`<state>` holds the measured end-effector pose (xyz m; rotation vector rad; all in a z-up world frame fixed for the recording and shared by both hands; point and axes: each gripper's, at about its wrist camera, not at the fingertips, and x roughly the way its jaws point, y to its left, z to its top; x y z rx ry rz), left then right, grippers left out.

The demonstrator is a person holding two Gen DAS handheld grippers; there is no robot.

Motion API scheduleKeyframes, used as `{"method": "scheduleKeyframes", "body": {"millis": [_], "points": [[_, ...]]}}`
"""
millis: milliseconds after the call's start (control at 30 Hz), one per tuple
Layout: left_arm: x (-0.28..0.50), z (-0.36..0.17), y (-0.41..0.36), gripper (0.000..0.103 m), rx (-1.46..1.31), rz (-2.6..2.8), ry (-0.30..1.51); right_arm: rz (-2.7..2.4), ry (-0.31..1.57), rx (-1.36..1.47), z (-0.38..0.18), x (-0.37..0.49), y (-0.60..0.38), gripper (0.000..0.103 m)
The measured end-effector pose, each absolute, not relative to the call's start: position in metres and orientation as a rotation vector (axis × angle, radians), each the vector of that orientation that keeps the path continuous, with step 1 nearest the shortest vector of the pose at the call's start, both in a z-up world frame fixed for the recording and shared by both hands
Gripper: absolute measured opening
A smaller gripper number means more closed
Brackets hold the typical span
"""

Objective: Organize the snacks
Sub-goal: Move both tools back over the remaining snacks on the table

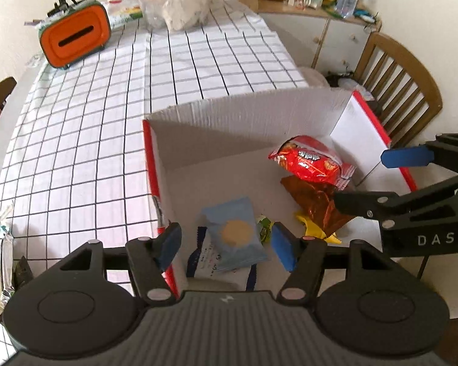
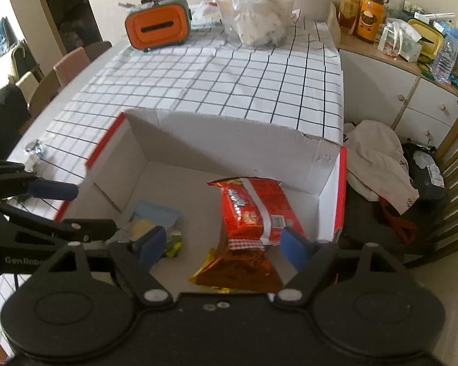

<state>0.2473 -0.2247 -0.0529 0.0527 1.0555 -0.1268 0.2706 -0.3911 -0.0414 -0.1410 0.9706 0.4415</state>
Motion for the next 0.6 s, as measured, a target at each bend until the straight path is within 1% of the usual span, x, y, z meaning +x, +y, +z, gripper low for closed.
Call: {"method": "scheduleKeyframes", "body": {"millis": [200,300,433,600], "points": [[0.227,-0.034,-0.215,0.065,0.063,-0.135,0.971,0.466,0.906,-0.135,-0.024,0.248,-0.381,0.084],[0.214,-0.025,-0.207,0.071,0.085,-0.135,0.923,0.483,0.875,-0.123,-0.015,0.235,-0.374,0.085],[0.197,-0.016,-0.194,0.074,0.118,-0.123,0.865,0.511,0.839,-0.120,-0.007,0.218,-0.360,0.087],[0.179,-0.008,-0.171,0.079,0.111,-0.122,0.821,0.544,0.793,-0.121,0.000,0.199,-0.338,0.090]]}}
